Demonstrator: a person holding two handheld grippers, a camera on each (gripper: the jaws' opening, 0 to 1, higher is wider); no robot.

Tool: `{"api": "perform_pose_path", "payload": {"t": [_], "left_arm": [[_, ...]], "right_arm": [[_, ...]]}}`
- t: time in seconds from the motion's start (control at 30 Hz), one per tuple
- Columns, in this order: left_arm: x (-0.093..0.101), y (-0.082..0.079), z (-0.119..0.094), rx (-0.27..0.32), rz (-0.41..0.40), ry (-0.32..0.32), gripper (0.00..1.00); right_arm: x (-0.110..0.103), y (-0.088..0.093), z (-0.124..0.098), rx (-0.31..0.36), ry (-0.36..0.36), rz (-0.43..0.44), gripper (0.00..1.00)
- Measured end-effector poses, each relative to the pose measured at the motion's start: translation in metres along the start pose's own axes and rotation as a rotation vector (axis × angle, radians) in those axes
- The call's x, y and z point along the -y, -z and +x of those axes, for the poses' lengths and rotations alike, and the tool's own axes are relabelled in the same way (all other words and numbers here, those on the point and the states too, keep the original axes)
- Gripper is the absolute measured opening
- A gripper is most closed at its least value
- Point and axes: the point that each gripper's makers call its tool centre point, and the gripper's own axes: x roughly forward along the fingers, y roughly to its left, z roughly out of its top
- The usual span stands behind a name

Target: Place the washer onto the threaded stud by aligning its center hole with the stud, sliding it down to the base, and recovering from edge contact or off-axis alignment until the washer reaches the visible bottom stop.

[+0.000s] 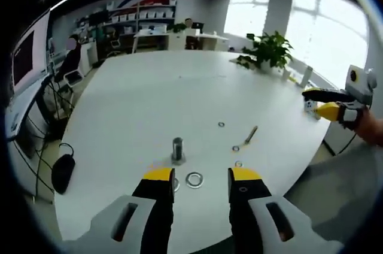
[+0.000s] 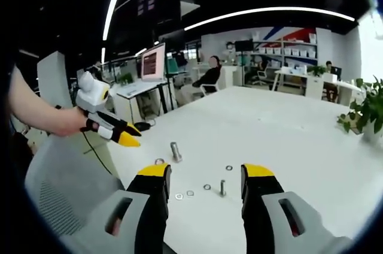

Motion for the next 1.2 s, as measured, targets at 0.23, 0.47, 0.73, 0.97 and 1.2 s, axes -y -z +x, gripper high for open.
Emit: {"api": "perform_pose_path", "payload": {"t": [0.23, 0.47, 0.73, 0.97, 1.2], "left_arm": [[-0.01, 0.011, 0.009, -0.064, -0.033, -0.022, 0.35], [-0.021, 0.03, 0.025, -0.161, -0.032, -0.033, 0.36], [-0.03, 0.046, 0.031, -0.212, -0.07, -0.057, 0.35], [-0.035, 0.059, 0.04, -0.265, -0.104, -0.055, 0.35], [-0.039, 0.063, 0.046, -0.307, -0.082, -0.063, 0.35]], "right_arm": [[0.002, -0.001, -0.001, 0.005, 0.008, 0.012, 0.5], [0.002, -0.003, -0.001, 0.013, 0.007, 0.008, 0.5], [0.003, -0.002, -0.001, 0.009, 0.01, 0.008, 0.5], [0.004, -0.001, -0.001, 0.004, 0.015, 0.009, 0.5], [0.002, 0.0, 0.0, -0.002, 0.008, 0.006, 0.5]]}}
